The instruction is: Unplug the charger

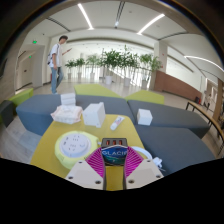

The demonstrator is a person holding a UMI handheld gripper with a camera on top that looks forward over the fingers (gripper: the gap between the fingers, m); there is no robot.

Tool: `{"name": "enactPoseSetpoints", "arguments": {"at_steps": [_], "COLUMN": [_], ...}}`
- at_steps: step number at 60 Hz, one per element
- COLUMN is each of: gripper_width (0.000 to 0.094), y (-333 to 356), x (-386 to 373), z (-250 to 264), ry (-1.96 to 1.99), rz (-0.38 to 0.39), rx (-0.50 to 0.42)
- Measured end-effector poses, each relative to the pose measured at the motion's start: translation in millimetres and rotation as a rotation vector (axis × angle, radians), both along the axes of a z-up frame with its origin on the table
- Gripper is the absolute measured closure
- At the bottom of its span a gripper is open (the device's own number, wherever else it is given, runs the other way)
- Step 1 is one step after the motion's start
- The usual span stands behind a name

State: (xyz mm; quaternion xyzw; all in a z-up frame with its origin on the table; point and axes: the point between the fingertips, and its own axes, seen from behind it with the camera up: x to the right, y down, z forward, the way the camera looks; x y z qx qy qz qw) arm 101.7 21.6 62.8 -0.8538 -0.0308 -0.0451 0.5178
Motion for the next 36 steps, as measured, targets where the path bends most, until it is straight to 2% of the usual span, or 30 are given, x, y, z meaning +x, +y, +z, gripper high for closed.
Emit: {"name": "enactPoseSetpoints", "arguments": {"at_steps": [7, 10, 16, 20, 22, 23, 24, 26, 29, 36], "gripper_width": [0.0722, 0.0692, 0.063, 0.0554, 0.0453, 0.035, 0.0207, 0.006, 0.0116, 0.0092], "y": [-5.9, -0.9, 3.3, 0.8, -1.4, -2.2, -4.1, -9.2, -12.8, -36.7], "x": [6.2, 7.1, 6.4, 5.5, 5.7, 6.8, 6.7, 5.4, -0.3, -1.8], "z": [-65.6, -66.0, -66.4, -66.5, -68.0, -68.5, -69.1, -67.4, -57.8, -34.8], "ry": [-0.007, 0.004, -0.033, -0.067, -0.073, -0.073, -0.069, -0.056, -0.028, -0.025], "rz": [0.003, -0.002, 0.008, 0.03, 0.035, 0.032, 0.029, 0.025, 0.04, 0.048], "rx": [-0.136, -0.097, -0.12, -0.14, -0.159, -0.172, -0.183, -0.192, -0.178, -0.172]}}
